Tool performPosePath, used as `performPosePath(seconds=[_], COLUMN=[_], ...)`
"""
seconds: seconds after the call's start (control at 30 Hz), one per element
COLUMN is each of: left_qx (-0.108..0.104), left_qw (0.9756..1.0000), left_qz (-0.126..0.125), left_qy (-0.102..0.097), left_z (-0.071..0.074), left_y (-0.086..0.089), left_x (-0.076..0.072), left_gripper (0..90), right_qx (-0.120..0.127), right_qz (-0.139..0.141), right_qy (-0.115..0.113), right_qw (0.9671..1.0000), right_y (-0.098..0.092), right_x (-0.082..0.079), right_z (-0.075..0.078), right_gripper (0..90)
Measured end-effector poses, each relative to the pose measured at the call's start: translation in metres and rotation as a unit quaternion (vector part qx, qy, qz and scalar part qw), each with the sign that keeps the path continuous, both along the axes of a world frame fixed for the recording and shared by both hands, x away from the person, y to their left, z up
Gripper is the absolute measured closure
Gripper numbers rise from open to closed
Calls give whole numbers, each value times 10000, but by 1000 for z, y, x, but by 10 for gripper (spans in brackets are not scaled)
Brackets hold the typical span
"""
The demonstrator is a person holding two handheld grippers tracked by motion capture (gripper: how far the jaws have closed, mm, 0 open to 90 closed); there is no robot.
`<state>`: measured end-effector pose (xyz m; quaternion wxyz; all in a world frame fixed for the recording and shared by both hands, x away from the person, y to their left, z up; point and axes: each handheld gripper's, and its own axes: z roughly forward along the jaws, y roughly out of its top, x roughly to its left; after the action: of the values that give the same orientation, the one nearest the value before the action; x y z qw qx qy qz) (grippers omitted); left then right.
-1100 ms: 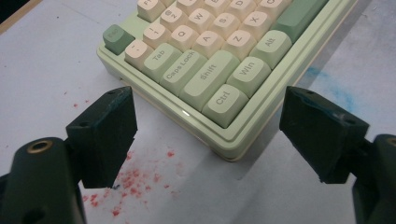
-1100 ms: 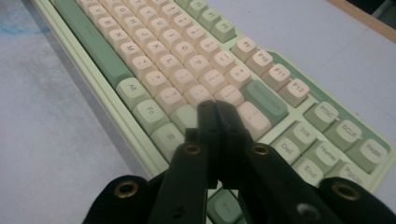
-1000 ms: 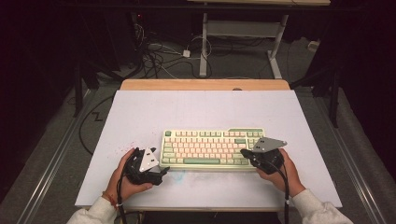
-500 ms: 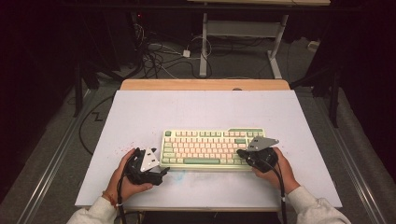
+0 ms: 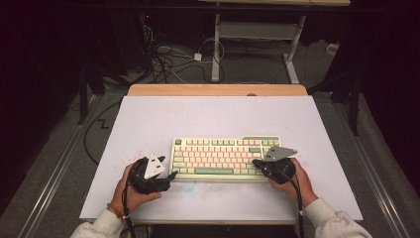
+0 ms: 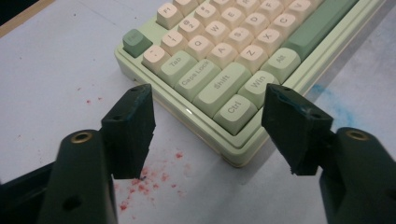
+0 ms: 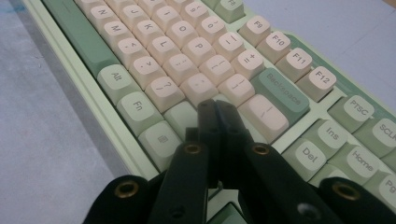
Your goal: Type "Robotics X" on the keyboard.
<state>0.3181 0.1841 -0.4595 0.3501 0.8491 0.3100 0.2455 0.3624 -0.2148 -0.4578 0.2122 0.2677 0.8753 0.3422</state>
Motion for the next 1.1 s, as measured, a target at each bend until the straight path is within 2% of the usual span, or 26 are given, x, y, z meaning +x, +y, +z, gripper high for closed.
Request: performPosePath(seconds=[0.07, 0.1, 0.17, 0.2, 0.27, 0.33, 0.4, 0.5, 0.73, 0.9, 1.1], left_qx=[-101, -98, -183, -199, -244, -286, -261, -190, -66, -73, -34], left_qw=[9999, 9999, 9997, 9997, 9995, 9993, 9992, 9991, 9988, 9976, 9971], left_qz=[3, -10, -45, -46, -73, -77, -155, -220, -279, -387, -467], left_qy=[62, 18, 126, 144, 190, 231, 257, 303, 391, 568, 595], left_z=[1, 2, 3, 3, 5, 7, 8, 11, 17, 22, 24], left_y=[2, 2, 4, 4, 5, 6, 5, 2, -6, -14, -24], left_x=[0, 1, 1, 2, 3, 4, 5, 7, 14, 22, 28], left_gripper=[407, 418, 514, 531, 643, 719, 800, 870, 874, 873, 870], right_qx=[-4, 7, 3, 4, 0, -3, 13, 4, 10, -3, -20], right_qz=[-1, -8, -13, -16, -9, -12, -31, -20, -25, -24, -19], right_qy=[-12, -12, -7, -7, -23, -11, 0, -19, -22, -35, -48], right_qw=[10000, 10000, 10000, 10000, 10000, 10000, 10000, 10000, 10000, 10000, 10000], right_y=[0, 0, 0, 0, 0, 0, 0, 0, 0, 0, 1], right_x=[0, 0, 0, 0, -1, -1, -1, -1, -1, -1, -2], right_z=[0, 0, 0, 0, 0, 0, -1, -1, -1, -1, -1], right_gripper=[900, 900, 900, 900, 900, 900, 900, 900, 900, 900, 900])
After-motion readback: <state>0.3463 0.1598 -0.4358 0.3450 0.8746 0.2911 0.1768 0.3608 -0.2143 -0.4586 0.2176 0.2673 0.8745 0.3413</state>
